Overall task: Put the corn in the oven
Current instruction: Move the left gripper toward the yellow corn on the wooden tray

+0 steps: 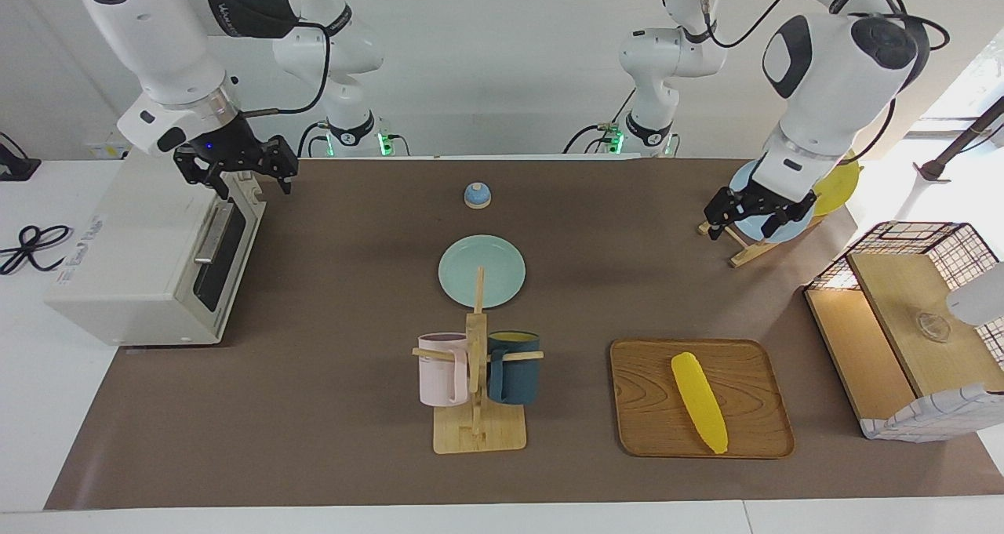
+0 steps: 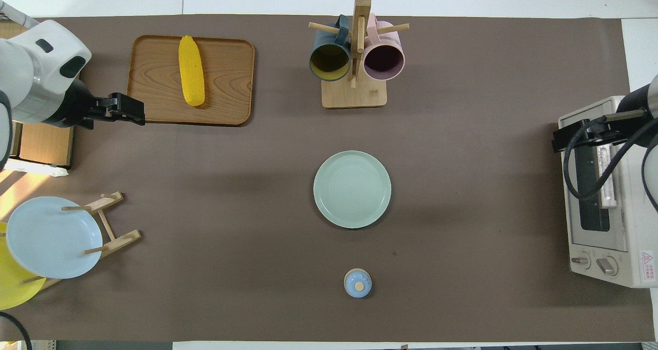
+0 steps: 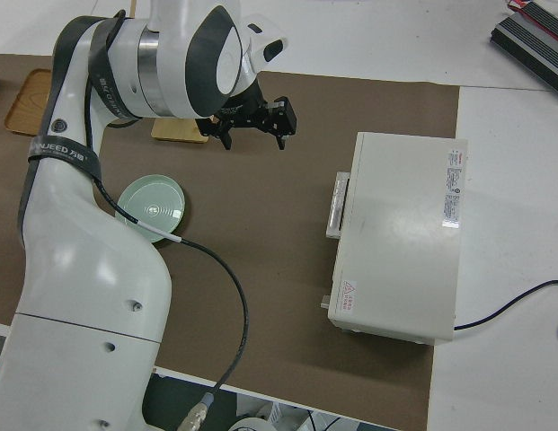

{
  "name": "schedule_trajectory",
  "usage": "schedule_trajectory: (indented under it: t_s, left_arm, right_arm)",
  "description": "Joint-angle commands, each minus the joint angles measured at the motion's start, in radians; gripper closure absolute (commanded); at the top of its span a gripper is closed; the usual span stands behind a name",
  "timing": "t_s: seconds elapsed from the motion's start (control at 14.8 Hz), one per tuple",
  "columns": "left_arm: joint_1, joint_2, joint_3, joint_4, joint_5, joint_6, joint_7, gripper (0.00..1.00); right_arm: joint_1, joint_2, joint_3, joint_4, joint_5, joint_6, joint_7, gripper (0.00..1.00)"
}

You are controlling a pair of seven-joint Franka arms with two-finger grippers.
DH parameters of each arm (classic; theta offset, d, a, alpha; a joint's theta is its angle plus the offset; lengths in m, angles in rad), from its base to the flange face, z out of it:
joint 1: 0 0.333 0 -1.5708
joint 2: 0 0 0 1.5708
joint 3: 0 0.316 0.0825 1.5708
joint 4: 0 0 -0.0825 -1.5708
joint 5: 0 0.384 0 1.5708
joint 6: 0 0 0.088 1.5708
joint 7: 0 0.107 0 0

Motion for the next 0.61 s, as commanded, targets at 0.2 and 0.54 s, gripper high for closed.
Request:
schedule_trajectory:
  t_s: [0.2,0.54]
  left_arm:
    - [-0.001,0.283,-0.004,0.214,-0.001,0.058,0.039,0.00]
    - [-0.037,0.532,-0.001,0.407,0.001,0.121,0.039,0.00]
  right_arm:
    - [-0.042,-0.010,-0.001,-0.030,0.008,0.045,-0.080,0.00]
    - [-0.091,-0.095,-0.002,-0.231,0.008,0.172,-0.165,1.00]
